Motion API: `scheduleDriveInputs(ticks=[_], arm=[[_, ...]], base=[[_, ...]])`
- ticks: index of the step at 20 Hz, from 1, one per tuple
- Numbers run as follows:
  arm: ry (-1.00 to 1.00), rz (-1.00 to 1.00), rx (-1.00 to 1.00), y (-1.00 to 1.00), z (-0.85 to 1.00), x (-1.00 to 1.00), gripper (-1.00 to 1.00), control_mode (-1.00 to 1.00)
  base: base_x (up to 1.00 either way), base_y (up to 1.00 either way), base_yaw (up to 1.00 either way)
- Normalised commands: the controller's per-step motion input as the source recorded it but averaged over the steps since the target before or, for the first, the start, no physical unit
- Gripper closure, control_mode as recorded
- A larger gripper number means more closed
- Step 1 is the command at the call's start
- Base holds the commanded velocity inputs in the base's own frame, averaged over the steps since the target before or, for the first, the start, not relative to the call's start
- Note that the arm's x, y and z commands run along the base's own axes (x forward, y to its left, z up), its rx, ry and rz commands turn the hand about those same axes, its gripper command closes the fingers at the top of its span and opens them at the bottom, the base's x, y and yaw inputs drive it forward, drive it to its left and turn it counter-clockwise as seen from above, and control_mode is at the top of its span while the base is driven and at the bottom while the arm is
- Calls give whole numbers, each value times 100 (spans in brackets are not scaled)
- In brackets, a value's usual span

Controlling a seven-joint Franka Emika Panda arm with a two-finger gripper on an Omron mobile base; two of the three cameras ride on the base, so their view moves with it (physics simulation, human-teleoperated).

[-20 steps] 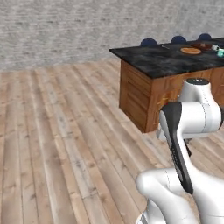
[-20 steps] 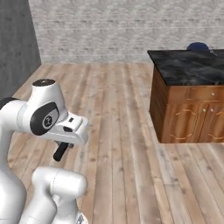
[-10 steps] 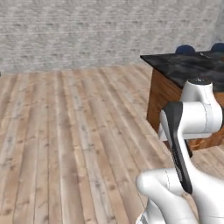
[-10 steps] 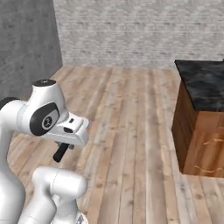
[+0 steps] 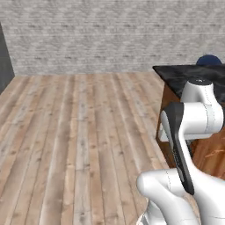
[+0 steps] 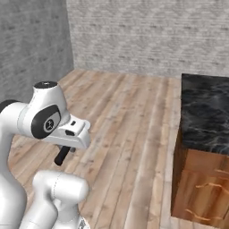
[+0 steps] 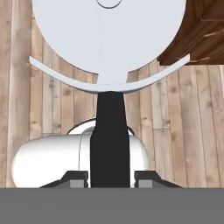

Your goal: Take the pizza cutter from the drawer on the left and place it on the dining counter for cutting.

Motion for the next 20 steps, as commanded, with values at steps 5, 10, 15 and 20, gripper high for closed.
scheduleDriveInputs(ticks=[5, 10, 15, 20], arm=[[0, 0, 0, 0, 0, 0, 100, 100], [0, 0, 0, 0, 0, 0, 100, 100], [0, 0, 0, 0, 0, 0, 100, 100], [0, 0, 0, 0, 0, 0, 100, 100]], base=[[64, -100, 14], [41, -100, 3], [0, -100, 0], [12, -100, -3]])
